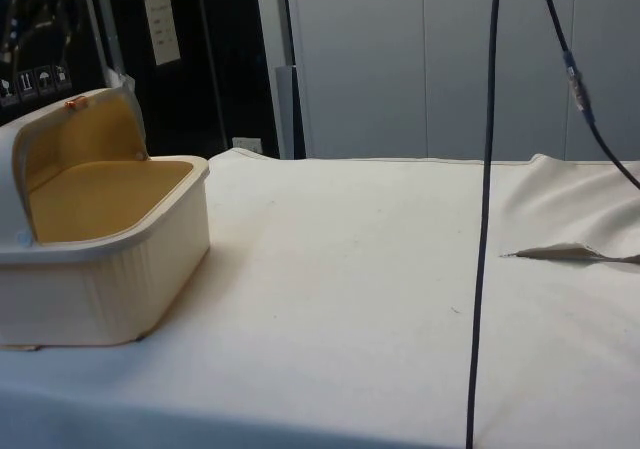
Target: Open the lid, then close it.
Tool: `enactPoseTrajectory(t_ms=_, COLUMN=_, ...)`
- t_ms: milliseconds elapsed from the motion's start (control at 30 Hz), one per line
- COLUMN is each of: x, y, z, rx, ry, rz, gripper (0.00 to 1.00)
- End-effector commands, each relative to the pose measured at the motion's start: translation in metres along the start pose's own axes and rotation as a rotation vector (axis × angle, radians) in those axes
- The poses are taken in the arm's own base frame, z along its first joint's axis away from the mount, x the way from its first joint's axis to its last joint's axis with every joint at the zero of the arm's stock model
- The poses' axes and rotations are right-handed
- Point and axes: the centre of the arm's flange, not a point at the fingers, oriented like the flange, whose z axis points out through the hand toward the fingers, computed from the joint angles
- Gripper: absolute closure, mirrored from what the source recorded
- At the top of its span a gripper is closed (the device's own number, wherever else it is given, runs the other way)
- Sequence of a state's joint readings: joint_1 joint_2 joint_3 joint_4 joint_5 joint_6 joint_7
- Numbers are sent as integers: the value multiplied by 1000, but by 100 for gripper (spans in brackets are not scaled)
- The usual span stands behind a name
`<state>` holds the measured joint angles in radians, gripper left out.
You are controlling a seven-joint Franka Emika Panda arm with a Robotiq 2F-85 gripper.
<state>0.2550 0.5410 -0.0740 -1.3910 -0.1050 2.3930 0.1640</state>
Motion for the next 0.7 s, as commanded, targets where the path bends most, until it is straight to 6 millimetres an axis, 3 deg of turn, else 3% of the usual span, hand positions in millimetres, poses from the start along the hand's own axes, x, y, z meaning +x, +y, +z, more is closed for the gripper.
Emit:
enactPoseTrajectory(t_ms=0, x=-1, y=1, z=1, rx=-1, ry=-2, rz=-1, gripper=0)
enactPoseTrajectory(t_ms=667, x=-2, y=21, z=14, rx=35, ry=25, rz=-84, gripper=0)
